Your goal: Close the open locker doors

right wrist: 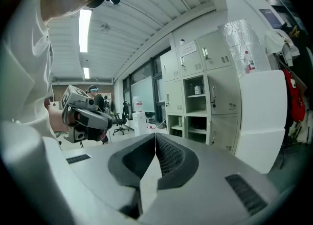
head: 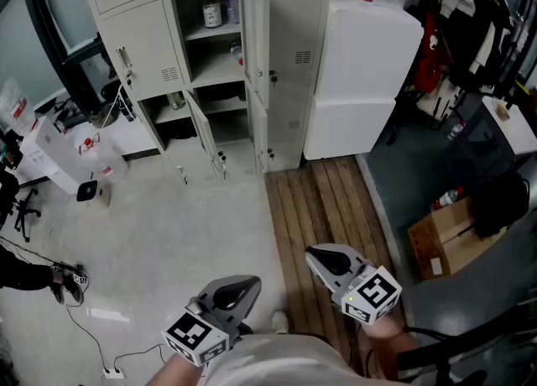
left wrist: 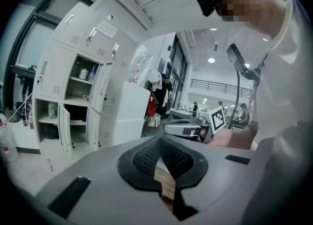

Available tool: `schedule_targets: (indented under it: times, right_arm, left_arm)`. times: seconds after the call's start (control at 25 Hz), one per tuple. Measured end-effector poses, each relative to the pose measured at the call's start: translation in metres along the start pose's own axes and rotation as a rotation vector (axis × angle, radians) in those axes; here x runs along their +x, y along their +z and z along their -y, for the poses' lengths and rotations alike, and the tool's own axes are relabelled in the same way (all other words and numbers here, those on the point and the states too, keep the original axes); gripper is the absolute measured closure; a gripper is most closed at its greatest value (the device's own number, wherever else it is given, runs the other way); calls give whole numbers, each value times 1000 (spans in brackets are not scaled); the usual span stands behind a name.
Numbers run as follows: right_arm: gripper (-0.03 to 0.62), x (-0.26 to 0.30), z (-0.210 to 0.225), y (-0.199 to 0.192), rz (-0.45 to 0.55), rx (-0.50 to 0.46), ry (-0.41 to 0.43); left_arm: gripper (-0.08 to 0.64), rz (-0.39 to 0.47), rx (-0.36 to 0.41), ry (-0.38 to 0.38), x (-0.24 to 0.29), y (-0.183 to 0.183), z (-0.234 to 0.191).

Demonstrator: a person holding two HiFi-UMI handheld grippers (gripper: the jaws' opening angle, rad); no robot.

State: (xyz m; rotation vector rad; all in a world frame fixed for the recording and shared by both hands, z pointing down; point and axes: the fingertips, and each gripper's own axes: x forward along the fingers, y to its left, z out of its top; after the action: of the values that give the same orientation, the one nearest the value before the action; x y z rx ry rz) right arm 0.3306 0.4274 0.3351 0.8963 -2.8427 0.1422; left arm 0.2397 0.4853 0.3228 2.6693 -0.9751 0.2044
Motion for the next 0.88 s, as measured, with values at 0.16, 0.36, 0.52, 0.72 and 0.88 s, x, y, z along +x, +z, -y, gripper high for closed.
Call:
schedule_targets:
  times: [0.16,0.36,0.52,0.72,0.88]
  right_arm:
    - [574,11,24,13,0,-1,-7]
    - [575,48,49,30,-3,-3,23]
    - [575,88,64,50,-5,-46,38]
    - [572,137,101,70,12,-44,3]
    - [571,172,139,84,1,-62,-55]
  left_arm:
    - [549,-19,21,-25,19,10,-3]
    - [549,-13,21,-62,40,30,-31]
    - [549,3,37,-110,55,48,-62]
    - [548,41,23,-137,53,73,-124]
    - [548,32,38,-149,48,85,-175]
